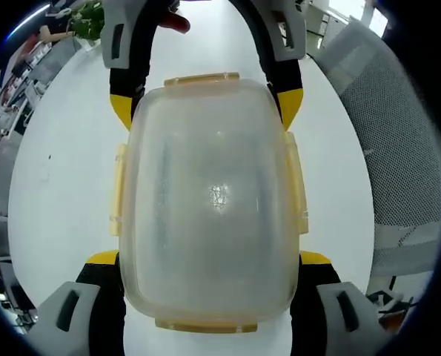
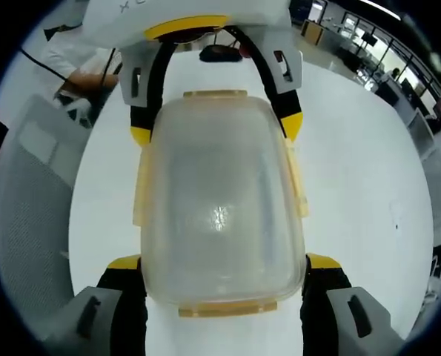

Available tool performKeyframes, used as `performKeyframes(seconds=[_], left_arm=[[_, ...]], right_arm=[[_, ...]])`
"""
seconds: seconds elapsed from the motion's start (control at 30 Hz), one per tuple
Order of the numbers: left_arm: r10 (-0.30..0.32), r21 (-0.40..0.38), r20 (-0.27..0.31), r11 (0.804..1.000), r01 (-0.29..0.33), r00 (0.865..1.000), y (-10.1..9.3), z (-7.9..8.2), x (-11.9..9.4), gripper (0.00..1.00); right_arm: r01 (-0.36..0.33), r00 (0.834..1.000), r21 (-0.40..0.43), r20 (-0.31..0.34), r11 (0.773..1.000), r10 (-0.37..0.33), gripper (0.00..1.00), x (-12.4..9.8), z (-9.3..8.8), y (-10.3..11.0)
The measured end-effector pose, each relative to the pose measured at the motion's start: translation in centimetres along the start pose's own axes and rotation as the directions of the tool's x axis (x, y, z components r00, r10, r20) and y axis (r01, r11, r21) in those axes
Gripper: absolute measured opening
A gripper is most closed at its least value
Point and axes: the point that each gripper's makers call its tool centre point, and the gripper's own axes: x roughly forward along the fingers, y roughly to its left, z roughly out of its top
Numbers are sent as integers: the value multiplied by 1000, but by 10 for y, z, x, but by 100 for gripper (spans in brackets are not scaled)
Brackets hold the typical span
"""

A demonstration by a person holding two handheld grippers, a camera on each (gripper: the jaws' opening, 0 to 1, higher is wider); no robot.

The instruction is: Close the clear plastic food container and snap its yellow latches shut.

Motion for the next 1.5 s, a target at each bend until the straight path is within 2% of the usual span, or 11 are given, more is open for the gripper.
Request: performKeyframes(seconds=[0.37, 1.0, 1.23, 1.5], left_arm=[[-1, 8, 11, 1000, 1, 1000, 15, 0, 2, 94], [-1, -4, 4, 1000, 1, 1000, 37, -1, 4, 94], [-1, -8, 12, 1000, 1, 1000, 38, 0, 4, 94], [2, -4, -8, 1000, -2, 1000, 38, -1, 4, 94]], right_arm=[[-2, 1000, 37, -4, 999, 2, 89, 4, -3, -13], [-3, 1000, 20, -23, 1000, 3, 89, 5, -3, -37], [-2, 1000, 17, -25, 1000, 2, 89, 5, -4, -38], [12, 999, 1, -51, 1000, -12, 90, 6, -6, -38]])
